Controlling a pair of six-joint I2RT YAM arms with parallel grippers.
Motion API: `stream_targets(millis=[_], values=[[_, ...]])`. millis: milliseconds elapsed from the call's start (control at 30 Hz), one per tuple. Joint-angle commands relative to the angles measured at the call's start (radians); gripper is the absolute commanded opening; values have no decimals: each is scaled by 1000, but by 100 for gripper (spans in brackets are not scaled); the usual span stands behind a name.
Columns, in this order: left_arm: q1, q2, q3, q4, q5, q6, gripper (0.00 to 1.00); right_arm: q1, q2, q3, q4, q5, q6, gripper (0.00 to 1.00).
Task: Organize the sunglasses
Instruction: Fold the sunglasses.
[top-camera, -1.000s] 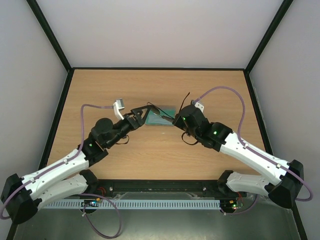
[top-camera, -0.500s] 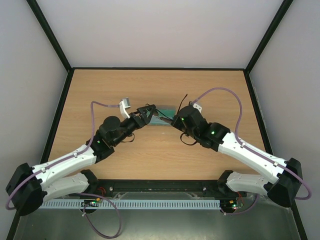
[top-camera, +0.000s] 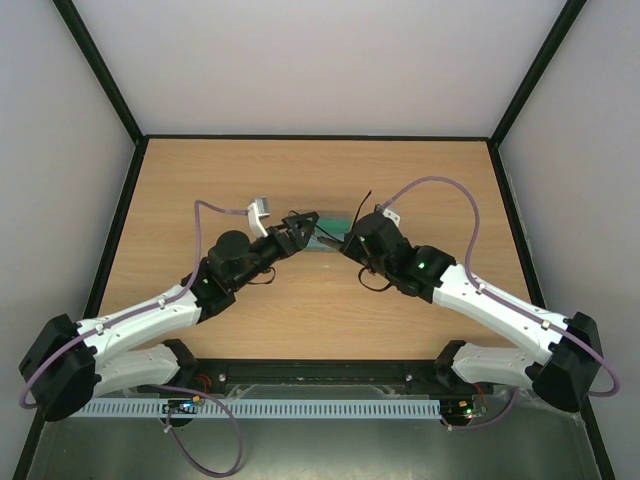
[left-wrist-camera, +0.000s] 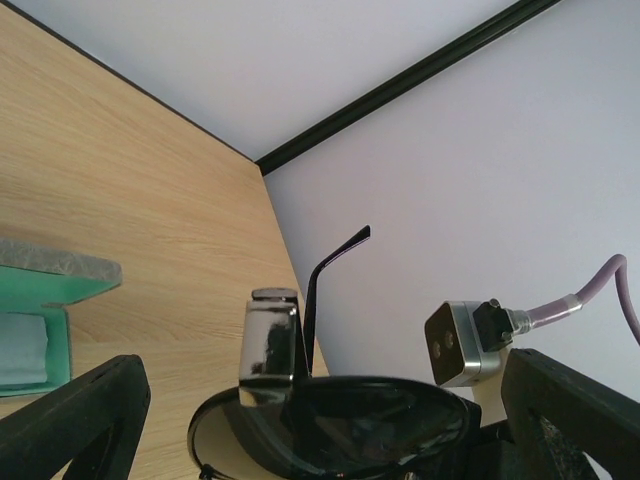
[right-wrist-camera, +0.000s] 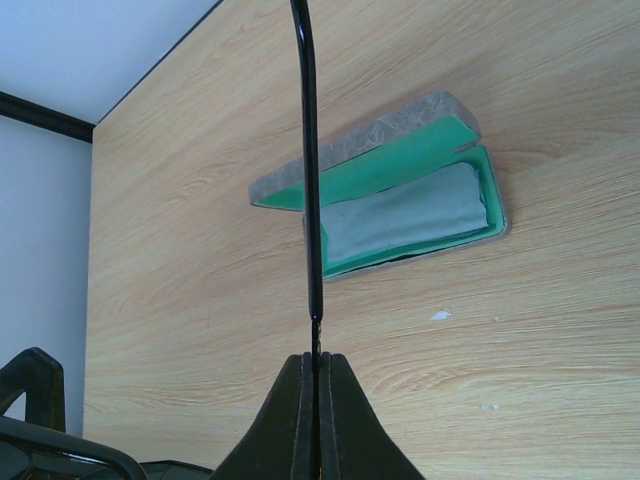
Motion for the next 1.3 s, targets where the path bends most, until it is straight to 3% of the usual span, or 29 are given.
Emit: stream_targets(millis=[0, 267, 667, 933, 1267], values=[[-6, 6, 45, 26, -4, 3, 99, -4, 5, -15, 32, 15, 10, 2], [-7, 14, 47, 15, -8, -3, 97, -4, 6, -17, 40, 16, 10, 1], [-6, 32, 45, 16, -1, -8, 75, -4, 10, -11, 47, 13, 7, 1], [-6, 23, 44, -1, -12, -6, 73, -4, 6, -8, 49, 10, 7, 1], [-6, 23, 47, -10, -13, -7, 62, -4, 5, -14, 48, 8, 7, 1]])
